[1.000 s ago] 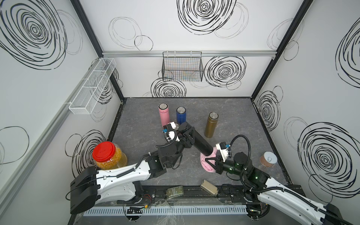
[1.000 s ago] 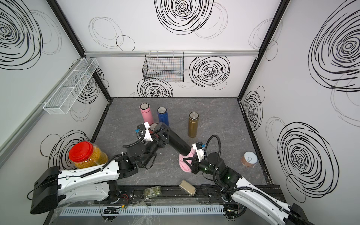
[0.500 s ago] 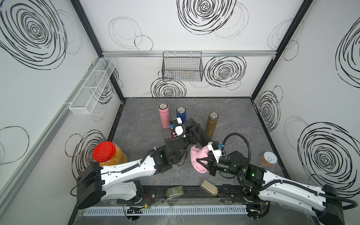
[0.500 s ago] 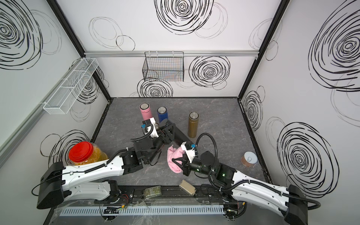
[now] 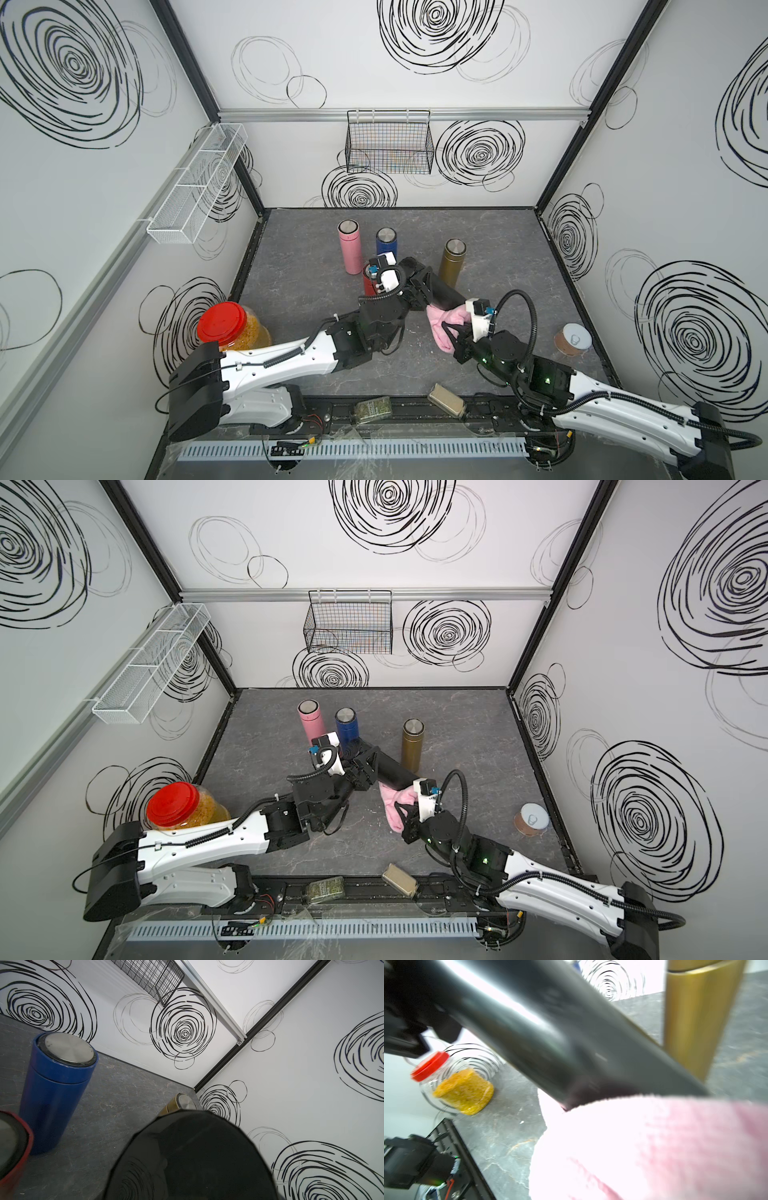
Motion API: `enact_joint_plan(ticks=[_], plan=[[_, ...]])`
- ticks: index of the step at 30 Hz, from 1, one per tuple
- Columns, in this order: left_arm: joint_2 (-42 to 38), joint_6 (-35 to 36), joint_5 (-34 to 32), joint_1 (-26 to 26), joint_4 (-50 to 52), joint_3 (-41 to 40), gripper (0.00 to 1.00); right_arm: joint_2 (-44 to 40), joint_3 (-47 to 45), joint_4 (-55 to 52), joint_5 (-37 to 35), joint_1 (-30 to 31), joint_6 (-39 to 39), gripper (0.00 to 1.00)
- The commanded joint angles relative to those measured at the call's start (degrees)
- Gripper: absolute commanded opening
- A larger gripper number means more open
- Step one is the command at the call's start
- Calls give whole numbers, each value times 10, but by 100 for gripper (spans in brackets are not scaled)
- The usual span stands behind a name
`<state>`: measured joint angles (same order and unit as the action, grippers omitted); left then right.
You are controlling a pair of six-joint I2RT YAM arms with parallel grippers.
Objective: Wipe the surface of the thermos
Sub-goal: Wipe the dirt from the surface of the thermos.
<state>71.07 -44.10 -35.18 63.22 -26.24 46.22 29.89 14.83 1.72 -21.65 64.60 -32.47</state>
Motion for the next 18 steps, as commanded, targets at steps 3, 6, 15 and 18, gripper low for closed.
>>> enact_joint_plan(ticks=[3,6,15,18], plan=[[-16,9,-1,-2,-38,23,0,-96,-10,-29,-48,-2,-3,0],[-7,10,3,-1,-39,25,0,-70,23,19,-3,-2,38,0],[18,24,13,3,-23,39,0,145,173,43,47,-7,73,0],[14,31,1,3,-14,37,0,156,161,32,46,-25,51,0]])
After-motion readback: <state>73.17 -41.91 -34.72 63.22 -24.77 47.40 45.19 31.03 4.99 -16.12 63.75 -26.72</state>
